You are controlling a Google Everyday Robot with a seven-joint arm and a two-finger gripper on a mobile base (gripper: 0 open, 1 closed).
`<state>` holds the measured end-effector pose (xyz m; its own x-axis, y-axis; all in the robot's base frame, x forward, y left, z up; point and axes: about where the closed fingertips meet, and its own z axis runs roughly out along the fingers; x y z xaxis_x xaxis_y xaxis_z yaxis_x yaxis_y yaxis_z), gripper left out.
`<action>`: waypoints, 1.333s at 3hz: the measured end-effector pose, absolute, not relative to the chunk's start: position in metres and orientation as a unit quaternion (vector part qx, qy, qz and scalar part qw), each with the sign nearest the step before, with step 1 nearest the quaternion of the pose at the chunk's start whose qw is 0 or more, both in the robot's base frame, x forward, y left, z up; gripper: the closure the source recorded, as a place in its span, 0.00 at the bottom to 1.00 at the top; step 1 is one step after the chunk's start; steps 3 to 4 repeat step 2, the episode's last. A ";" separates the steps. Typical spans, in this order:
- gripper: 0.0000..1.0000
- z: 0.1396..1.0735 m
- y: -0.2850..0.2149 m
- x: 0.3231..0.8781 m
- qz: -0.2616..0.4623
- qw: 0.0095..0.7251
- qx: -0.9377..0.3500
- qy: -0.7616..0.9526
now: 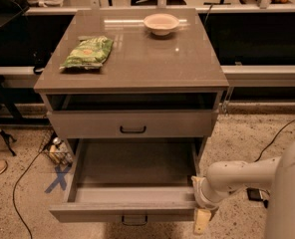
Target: Open middle drawer
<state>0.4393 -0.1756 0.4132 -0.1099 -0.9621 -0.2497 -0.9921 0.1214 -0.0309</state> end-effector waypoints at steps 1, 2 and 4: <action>0.00 0.454 -0.188 0.447 0.065 0.152 -0.662 0.731; 0.00 0.512 -0.224 0.452 0.024 0.194 -0.653 0.732; 0.00 0.512 -0.224 0.452 0.024 0.194 -0.653 0.732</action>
Offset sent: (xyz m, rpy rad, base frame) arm 0.0193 -0.0965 0.1779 0.0402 -0.3450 -0.0700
